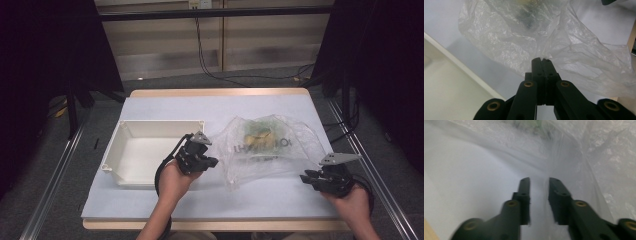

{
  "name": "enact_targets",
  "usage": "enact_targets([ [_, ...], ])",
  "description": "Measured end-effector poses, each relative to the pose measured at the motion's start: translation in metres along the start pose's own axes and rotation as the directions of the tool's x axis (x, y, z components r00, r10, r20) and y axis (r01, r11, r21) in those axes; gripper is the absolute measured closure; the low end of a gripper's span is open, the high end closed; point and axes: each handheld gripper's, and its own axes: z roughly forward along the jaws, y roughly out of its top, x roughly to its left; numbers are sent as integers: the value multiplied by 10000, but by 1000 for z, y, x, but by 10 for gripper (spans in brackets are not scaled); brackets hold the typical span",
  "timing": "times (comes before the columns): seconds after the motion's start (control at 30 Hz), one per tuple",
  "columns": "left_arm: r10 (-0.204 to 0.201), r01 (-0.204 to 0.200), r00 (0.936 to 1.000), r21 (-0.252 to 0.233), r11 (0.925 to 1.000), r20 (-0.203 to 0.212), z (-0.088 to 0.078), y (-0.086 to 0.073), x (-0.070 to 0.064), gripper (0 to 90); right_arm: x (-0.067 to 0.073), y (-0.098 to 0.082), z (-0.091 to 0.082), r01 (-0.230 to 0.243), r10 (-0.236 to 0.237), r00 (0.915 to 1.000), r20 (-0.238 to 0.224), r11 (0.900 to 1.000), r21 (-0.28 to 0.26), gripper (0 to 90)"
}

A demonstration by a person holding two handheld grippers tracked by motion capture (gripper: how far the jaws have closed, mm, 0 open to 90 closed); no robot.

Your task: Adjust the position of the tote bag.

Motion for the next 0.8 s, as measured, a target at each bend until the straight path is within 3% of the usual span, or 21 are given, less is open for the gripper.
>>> enact_targets([
  [0.1,32,-32,10000,27,10000,57,2,0,-1,900,3,3,2,0,-1,9999,-133,10000,-18,659],
  [0.27,85,-85,9999,-59,9999,135,2,1,-2,896,4,7,-1,-40,41,10000,40,9996,-288,628],
  [0.47,445,-451,9988,-315,9985,-198,-6,9,-10,691,2,6,-3,-144,146,9999,48,9989,-449,640],
  [0.57,561,-563,9984,-147,9983,-100,-8,11,-10,637,3,7,-4,-114,117,9999,56,9991,-414,641],
  [0.6,627,-630,9978,-142,9979,-210,-8,11,-10,582,4,7,-4,-189,190,9998,16,9988,-447,651],
  [0.7,559,-560,9984,-259,9981,-41,-11,11,-9,529,4,8,-3,-79,82,9999,74,9989,-465,652],
  [0.73,537,-544,9984,-366,9978,-189,-13,12,-9,480,4,8,-4,-32,36,10000,88,9992,-409,675],
  [0.8,488,-491,9988,-375,9981,-99,-14,13,-7,439,3,9,-4,-44,49,9999,131,9991,-412,710],
])
